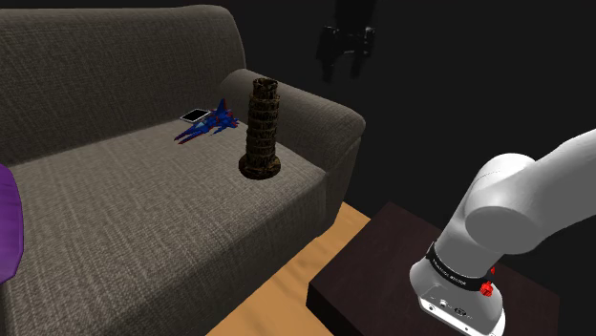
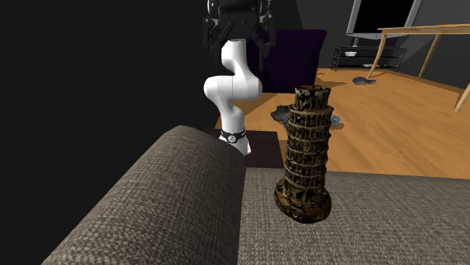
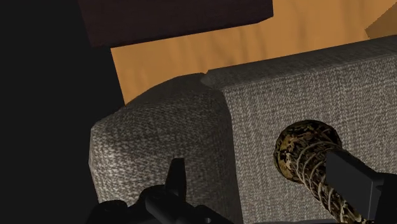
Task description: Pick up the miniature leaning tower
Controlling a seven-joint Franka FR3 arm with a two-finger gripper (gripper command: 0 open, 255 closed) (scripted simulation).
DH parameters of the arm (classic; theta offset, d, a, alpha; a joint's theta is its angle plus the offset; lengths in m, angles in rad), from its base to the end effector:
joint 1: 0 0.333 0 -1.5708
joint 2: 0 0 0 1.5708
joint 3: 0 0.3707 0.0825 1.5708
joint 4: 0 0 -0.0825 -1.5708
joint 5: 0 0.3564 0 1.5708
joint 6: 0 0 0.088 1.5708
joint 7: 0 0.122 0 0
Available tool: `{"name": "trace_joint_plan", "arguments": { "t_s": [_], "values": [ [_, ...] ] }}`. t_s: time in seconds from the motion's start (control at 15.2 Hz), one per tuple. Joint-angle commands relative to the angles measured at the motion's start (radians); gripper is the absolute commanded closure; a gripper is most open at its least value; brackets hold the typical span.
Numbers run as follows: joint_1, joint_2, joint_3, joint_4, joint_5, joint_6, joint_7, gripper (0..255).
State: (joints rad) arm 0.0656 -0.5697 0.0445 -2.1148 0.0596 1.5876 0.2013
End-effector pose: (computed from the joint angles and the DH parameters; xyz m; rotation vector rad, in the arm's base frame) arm 0.3137 0.0476 0.6629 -3.0958 0.1510 -0.0560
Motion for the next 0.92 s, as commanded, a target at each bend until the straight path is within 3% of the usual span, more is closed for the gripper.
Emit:
{"name": "trace_joint_plan", "arguments": {
  "t_s": [0.0,0.73,0.86],
  "values": [
    [0.01,0.059,0.022,0.055,0.019,0.003,0.029,0],
    [0.061,0.421,0.132,0.419,0.064,0.003,0.187,0],
    [0.062,0.414,0.131,0.384,0.065,0.031,0.184,0]
  ]
}}
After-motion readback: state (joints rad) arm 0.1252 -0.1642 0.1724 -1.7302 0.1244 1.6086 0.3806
